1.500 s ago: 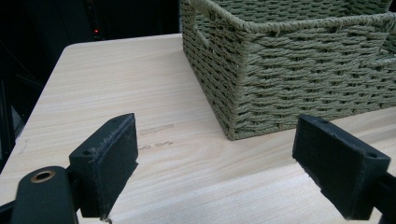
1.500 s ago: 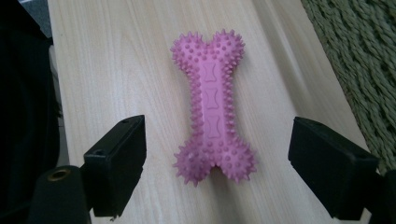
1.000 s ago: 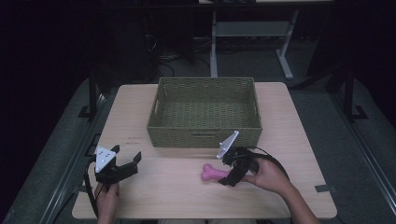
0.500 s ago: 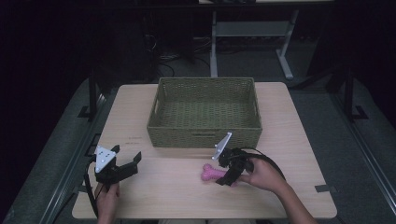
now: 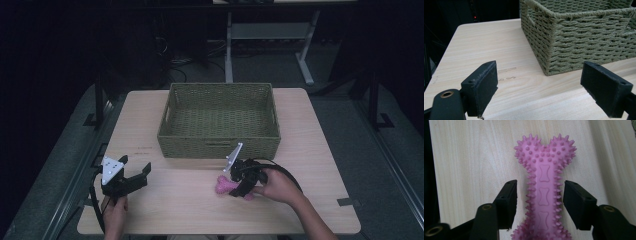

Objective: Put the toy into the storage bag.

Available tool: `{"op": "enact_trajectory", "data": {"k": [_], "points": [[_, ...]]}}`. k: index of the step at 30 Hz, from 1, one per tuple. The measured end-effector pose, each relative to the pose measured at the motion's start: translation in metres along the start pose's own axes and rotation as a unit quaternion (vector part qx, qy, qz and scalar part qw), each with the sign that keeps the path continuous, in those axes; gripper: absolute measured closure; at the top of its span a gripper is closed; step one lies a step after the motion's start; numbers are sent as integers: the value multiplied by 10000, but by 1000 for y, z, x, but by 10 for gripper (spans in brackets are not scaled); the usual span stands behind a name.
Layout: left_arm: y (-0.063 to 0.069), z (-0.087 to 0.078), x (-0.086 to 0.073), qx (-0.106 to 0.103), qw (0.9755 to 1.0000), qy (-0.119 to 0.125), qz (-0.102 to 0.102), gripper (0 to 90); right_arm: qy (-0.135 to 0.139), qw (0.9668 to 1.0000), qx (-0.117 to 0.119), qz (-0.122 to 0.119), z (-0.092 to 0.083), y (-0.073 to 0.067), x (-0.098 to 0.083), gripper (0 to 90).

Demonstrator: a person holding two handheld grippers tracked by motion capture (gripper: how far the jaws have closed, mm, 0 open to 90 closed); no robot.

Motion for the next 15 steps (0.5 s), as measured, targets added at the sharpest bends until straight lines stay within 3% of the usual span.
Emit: {"op": "enact_trajectory", "data": {"k": [15], "points": [[0,0,1,-2,10000,24,-18,137,-144,9998,-76,-118,3,2,0,555]]}}
Point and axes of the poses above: each handheld gripper's, and its own axes: z roughly forward along the jaws, x roughly out of its top, y roughly to its right, the point moved 8 cm from there along z, roughly forward along the jaws, and after that the axes turned 3 degrees about y, right-handed, at the moved point
